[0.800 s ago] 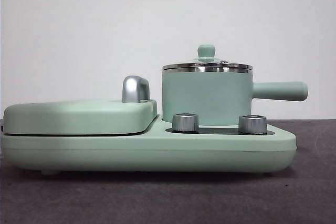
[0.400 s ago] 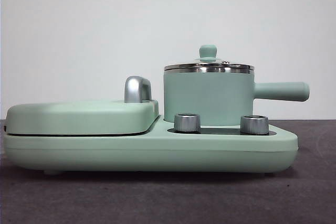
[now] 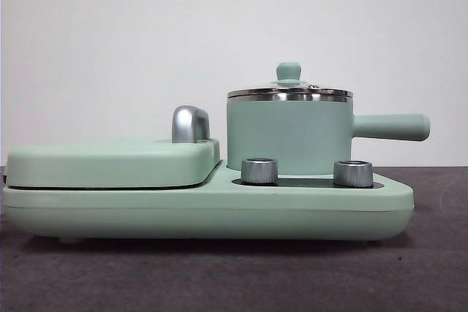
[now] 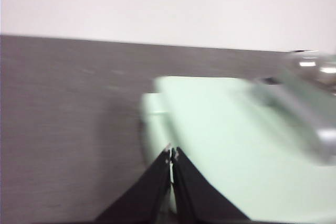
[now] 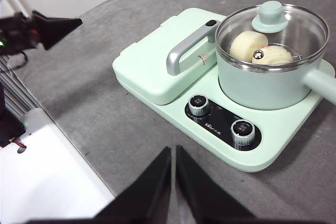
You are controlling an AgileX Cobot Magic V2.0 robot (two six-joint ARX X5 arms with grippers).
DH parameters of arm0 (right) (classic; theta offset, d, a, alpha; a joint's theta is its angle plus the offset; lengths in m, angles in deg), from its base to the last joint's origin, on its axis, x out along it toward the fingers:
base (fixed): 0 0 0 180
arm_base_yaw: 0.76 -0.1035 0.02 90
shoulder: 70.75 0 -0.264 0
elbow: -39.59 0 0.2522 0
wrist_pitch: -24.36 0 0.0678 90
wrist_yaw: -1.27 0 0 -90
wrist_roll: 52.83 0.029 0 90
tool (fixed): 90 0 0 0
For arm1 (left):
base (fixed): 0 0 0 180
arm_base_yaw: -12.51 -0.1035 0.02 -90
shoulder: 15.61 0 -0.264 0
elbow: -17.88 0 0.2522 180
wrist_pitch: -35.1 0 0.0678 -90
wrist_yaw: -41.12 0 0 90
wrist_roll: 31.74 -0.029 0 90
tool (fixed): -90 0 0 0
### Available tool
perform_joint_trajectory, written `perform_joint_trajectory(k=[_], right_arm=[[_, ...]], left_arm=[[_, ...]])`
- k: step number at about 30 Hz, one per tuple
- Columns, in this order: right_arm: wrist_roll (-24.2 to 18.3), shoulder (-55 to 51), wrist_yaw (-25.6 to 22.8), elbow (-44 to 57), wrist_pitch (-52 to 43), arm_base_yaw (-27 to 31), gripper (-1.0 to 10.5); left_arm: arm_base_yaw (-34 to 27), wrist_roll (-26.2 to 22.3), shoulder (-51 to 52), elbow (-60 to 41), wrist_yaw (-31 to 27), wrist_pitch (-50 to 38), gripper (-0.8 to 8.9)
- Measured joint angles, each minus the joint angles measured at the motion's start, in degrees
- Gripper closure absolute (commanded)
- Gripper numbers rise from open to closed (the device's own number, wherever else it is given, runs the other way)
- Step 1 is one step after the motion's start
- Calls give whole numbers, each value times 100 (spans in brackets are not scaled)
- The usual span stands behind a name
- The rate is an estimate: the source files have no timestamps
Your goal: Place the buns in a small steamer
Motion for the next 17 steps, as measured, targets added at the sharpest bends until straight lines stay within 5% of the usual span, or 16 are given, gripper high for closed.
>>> perform_joint_trajectory(k=[17], right_arm=[[0,0,-2,0,-2,0,935]], left_arm=[[-905,-531,494,-898,-354,-205,807]])
